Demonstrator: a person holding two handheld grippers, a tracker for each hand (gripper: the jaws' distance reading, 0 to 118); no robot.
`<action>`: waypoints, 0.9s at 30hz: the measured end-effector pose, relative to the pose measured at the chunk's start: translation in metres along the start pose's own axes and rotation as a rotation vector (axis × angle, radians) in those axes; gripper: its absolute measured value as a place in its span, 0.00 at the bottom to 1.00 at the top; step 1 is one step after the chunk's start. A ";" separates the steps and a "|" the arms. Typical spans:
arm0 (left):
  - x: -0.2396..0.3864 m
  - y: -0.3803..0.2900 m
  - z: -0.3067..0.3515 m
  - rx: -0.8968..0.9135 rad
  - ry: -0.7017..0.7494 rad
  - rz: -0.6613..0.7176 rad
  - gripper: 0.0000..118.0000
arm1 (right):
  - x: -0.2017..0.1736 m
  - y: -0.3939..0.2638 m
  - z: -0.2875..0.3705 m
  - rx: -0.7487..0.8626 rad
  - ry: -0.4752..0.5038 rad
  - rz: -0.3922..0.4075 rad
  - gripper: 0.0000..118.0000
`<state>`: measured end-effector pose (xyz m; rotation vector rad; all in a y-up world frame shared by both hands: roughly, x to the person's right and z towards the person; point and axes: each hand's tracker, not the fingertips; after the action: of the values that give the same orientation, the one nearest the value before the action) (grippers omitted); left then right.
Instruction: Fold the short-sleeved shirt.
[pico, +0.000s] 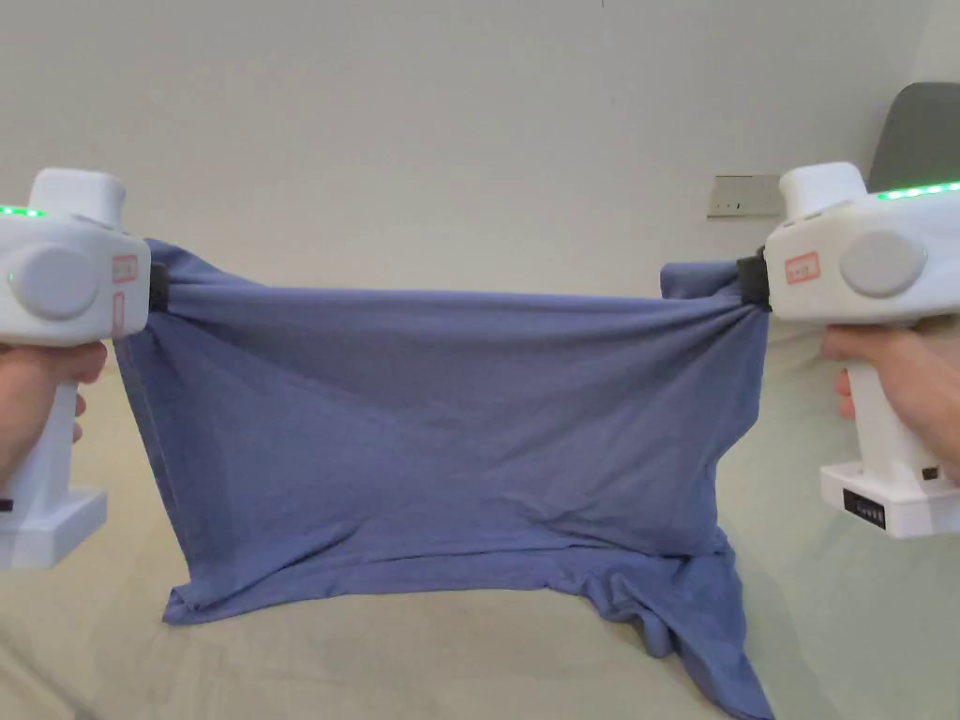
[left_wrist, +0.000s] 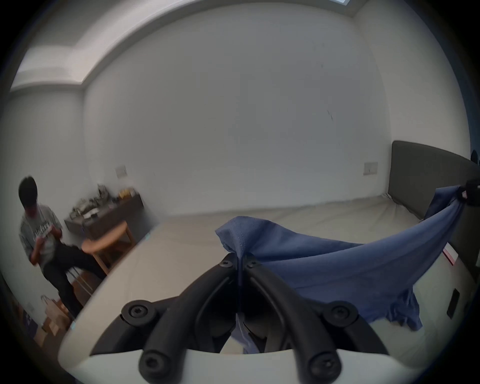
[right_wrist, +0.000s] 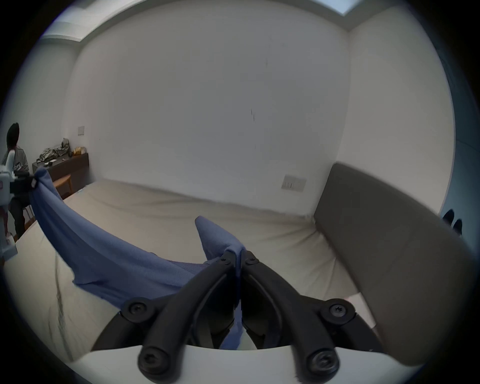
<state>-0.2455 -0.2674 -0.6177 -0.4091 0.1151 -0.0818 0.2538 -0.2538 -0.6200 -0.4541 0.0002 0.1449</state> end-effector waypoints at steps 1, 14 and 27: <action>0.000 -0.026 0.002 -0.013 0.000 0.006 0.00 | 0.002 -0.025 -0.004 -0.036 0.026 -0.045 0.05; 0.010 -0.265 0.124 -0.235 -0.066 -0.002 0.00 | -0.001 -0.278 0.062 -0.297 0.103 -0.272 0.05; -0.034 -0.315 0.249 -0.304 -0.071 0.160 0.00 | -0.011 -0.363 0.207 -0.325 0.108 -0.253 0.04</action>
<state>-0.2652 -0.4547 -0.2612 -0.7037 0.0902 0.1097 0.2872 -0.4875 -0.2753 -0.7811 0.0253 -0.1309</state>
